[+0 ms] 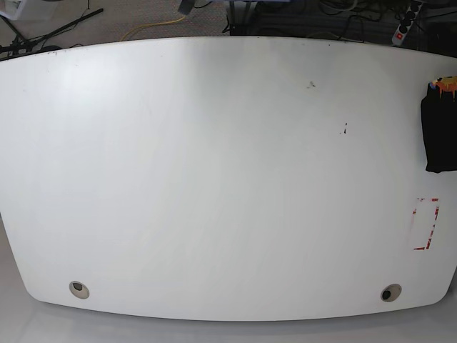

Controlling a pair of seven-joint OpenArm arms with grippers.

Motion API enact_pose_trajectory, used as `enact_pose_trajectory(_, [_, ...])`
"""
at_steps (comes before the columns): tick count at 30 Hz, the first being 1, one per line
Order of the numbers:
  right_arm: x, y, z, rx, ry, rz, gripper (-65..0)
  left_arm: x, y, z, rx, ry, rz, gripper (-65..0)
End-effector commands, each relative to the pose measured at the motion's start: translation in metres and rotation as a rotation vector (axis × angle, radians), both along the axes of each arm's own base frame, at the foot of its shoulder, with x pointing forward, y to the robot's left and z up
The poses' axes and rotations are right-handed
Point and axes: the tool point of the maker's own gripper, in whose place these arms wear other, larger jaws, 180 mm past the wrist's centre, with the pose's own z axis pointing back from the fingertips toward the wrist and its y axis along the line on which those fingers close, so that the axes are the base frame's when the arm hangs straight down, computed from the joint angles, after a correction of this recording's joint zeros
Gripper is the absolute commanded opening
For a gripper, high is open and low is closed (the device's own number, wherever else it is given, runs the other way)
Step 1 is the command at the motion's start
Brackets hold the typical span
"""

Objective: Fold the T-shirt properly

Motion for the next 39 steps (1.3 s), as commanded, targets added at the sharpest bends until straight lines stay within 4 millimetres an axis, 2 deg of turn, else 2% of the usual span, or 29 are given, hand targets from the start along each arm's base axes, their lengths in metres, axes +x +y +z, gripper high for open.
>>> enact_pose_trajectory(1, [-0.012, 0.002, -0.011, -0.006, 0.013, 0.014, -46.5, -0.012, -0.003, -0.012, -0.019, 0.045, -0.024, -26.0])
enact_pose_trajectory(5, [-0.017, 0.015, -0.045, 0.0, 0.071, 0.052, -46.5, -0.012, -0.006, -0.034, -0.032, 0.063, -0.021, -26.0])
enact_pose_trajectory(6, [-0.017, 0.014, -0.052, -0.009, 0.087, 0.044, -46.5, -0.016, -0.007, -0.039, -0.035, 0.072, -0.012, -26.0])
enact_pose_trajectory(9, [-0.013, 0.014, -0.072, -0.02, 0.118, 0.022, -46.5, -0.005, -0.009, -0.056, -0.044, 0.083, 0.002, -26.0])
enact_pose_trajectory(12, [-0.007, 0.01, -0.087, -0.037, 0.144, 0.049, -46.5, -0.014, -0.02, -0.074, -0.069, 0.148, -0.035, -25.8])
enact_pose_trajectory(15, [-0.003, 0.009, -0.104, -0.058, 0.181, 0.069, -46.5, -0.004, -0.022, -0.09, -0.068, 0.18, -0.058, -25.8])
enact_pose_trajectory(18, [0.0, 0.009, -0.118, -0.083, 0.217, 0.086, -46.5, -0.003, -0.026, -0.1, -0.075, 0.208, -0.062, -25.8])
enact_pose_trajectory(21, [0.004, 0.01, -0.131, -0.105, 0.25, 0.11, -46.5, 0.016, -0.019, -0.11, -0.021, 0.193, -0.081, -25.7])
enact_pose_trajectory(23, [0.006, 0.011, -0.136, -0.111, 0.265, 0.116, -46.5, 0.015, -0.011, -0.111, 0.03, 0.205, -0.09, -25.7])
enact_pose_trajectory(25, [0.012, 0.009, -0.143, -0.122, 0.28, 0.135, -46.5, 0.023, -0.006, -0.114, 0.077, 0.204, -0.099, -25.7])
enact_pose_trajectory(31, [0.025, 0.011, -0.158, -0.127, 0.324, 0.142, -46.3, 0.047, -0.016, -0.125, 0.059, 0.209, -0.085, -25.7])
enact_pose_trajectory(33, [0.032, 0.001, -0.162, -0.146, 0.335, 0.137, -46.1, 0.053, -0.017, -0.127, 0.053, 0.217, -0.08, -25.6])
enact_pose_trajectory(39, [0.049, -0.003, -0.165, -0.148, 0.327, 0.132, -46.0, 0.069, -0.022, -0.132, 0.038, 0.227, -0.068, -25.6])
